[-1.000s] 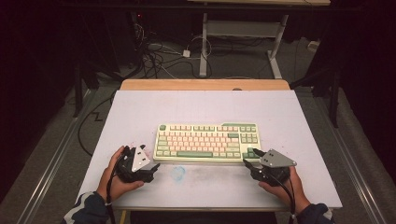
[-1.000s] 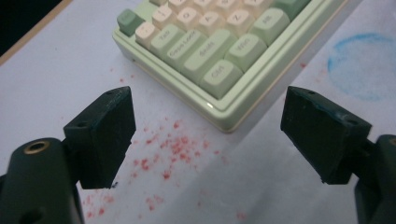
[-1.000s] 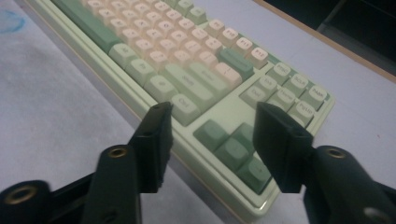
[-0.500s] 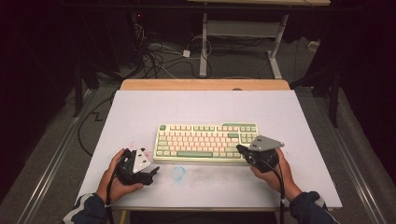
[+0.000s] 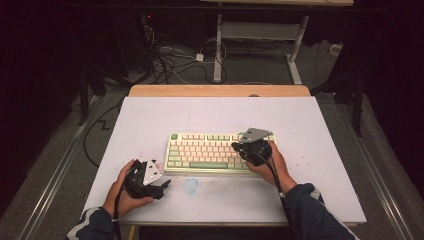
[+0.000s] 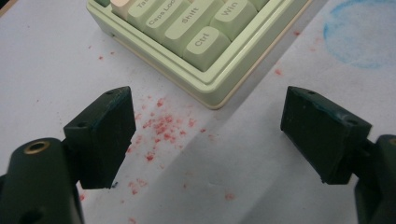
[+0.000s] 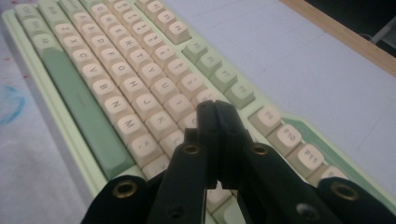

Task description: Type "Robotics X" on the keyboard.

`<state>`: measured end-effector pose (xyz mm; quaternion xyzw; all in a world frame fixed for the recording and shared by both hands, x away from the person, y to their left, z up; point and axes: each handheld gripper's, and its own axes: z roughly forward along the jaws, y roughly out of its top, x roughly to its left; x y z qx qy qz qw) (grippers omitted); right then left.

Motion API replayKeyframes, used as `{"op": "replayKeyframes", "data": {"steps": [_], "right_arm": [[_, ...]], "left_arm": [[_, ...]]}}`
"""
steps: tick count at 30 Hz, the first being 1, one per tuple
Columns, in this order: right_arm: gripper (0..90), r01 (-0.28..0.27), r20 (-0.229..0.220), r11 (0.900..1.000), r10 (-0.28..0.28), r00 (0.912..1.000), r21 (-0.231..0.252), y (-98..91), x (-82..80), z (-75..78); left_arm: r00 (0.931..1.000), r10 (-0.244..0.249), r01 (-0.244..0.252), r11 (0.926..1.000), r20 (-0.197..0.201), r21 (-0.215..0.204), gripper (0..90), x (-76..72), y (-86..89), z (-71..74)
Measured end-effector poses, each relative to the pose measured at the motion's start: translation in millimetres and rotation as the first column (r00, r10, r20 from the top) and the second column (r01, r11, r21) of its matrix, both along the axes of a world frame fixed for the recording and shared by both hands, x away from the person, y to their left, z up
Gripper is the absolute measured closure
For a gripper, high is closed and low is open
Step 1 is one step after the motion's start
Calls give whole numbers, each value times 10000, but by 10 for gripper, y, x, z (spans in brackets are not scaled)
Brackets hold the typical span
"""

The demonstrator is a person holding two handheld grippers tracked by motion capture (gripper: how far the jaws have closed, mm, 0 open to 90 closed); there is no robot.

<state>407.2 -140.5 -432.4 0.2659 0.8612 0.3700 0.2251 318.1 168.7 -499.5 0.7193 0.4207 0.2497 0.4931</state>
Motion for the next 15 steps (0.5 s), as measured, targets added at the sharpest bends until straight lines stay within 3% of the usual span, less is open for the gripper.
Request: {"op": "replayKeyframes", "data": {"steps": [7, 15], "right_arm": [[900, 26, -368, 9992, -40, 9993, -388, 185, 121, -114], [900, 80, -463, 9981, -108, 9989, -607, 233, 155, -158]], "left_arm": [[9999, -64, 64, 10000, -86, 47, 166, -4, -6, -11], [9998, -125, 127, 9999, -133, 100, 166, -9, -9, -19]]}}
